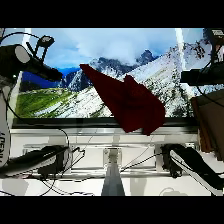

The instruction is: Fold the clothes and pants, and hang the long-sleeved shirts on hangers.

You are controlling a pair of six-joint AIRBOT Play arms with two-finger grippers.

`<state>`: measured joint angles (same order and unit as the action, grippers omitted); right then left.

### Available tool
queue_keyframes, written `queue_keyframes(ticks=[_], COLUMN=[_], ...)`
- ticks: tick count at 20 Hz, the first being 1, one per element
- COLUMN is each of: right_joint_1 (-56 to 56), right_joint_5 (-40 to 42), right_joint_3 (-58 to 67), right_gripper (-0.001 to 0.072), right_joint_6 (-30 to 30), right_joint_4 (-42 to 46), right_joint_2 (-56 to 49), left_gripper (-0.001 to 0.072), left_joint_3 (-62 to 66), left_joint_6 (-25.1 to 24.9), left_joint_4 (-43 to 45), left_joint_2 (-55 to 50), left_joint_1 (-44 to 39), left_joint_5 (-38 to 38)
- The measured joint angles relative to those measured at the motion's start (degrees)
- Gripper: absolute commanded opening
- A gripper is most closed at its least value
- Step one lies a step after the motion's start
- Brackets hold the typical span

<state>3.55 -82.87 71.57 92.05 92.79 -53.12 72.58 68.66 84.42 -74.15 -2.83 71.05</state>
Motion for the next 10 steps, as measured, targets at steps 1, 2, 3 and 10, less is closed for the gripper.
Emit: queue_keyframes(ticks=[1,2,3,10], right_joint_1=[0.0,0.0,0.0,0.0], right_joint_5=[0.0,0.0,0.0,0.5], right_joint_3=[0.0,0.0,0.0,0.0], right_gripper=[0.0013,0.0013,0.0013,0.0013], right_joint_6=[0.0,0.0,0.0,-0.1], right_joint_4=[0.0,0.0,0.0,0.3], right_joint_2=[0.0,0.0,0.0,0.0], left_gripper=[0.0115,0.0115,0.0115,0.0115], left_joint_3=[0.0,0.0,0.0,0.0], left_joint_6=[0.0,0.0,0.0,0.0], left_joint_4=[0.0,0.0,0.0,0.0], left_joint_2=[0.0,0.0,0.0,0.0], left_joint_1=[0.0,0.0,0.0,0.0], left_joint_5=[0.0,0.0,0.0,0.0])
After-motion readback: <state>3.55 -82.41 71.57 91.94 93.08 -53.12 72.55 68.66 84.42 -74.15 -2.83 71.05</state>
